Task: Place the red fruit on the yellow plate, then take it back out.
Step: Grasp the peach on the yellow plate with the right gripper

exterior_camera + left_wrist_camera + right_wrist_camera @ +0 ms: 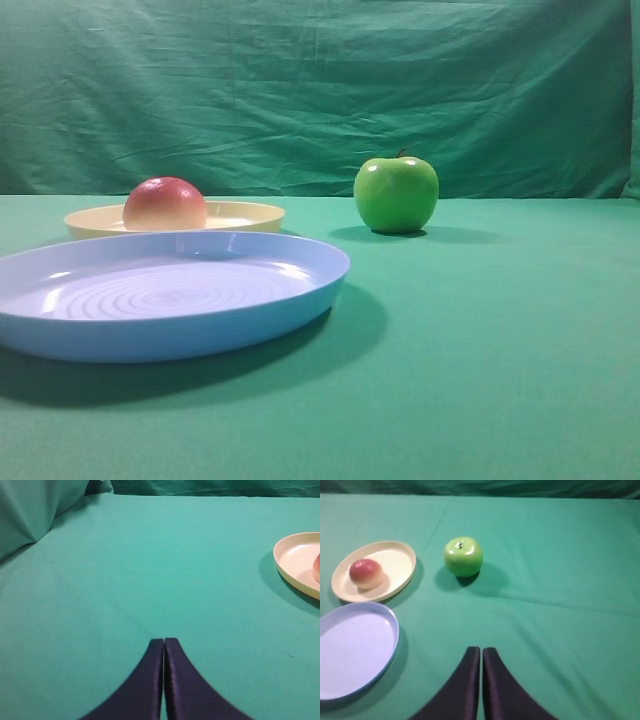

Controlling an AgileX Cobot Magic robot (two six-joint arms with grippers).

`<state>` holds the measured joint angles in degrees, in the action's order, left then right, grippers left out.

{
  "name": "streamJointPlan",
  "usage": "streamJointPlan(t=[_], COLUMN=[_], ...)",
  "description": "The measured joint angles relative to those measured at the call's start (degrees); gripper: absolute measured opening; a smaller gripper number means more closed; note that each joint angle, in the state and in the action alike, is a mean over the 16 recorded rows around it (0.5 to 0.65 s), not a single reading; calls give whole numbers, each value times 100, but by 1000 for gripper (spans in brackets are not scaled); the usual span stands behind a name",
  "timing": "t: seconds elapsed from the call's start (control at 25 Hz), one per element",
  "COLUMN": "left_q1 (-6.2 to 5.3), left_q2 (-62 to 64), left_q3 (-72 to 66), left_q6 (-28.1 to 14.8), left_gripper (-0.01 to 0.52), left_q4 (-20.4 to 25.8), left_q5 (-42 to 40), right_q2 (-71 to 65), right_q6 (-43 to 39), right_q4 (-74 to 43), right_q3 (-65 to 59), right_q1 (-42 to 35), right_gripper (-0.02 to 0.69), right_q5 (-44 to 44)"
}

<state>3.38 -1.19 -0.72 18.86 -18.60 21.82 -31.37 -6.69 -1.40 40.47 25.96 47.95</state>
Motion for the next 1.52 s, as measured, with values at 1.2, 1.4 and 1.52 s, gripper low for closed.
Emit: streamJointPlan(t=[1.2, 1.4, 1.52], left_q1=[0, 0, 0], left_q2=[0, 0, 0], left_q3=[0, 0, 0], left_q6=[10, 10, 10], left_gripper=[0, 0, 0], left_q4=[0, 0, 0], left_q5=[0, 0, 0], right_q2=[-3279, -4607, -5423], right_q6=[1385, 2008, 2287], right_q4=[394, 672, 791], right_q3=[2056, 3044, 3708], right_q1=[503, 642, 774], right_gripper=[0, 0, 0], right_q5=[-382, -273, -196])
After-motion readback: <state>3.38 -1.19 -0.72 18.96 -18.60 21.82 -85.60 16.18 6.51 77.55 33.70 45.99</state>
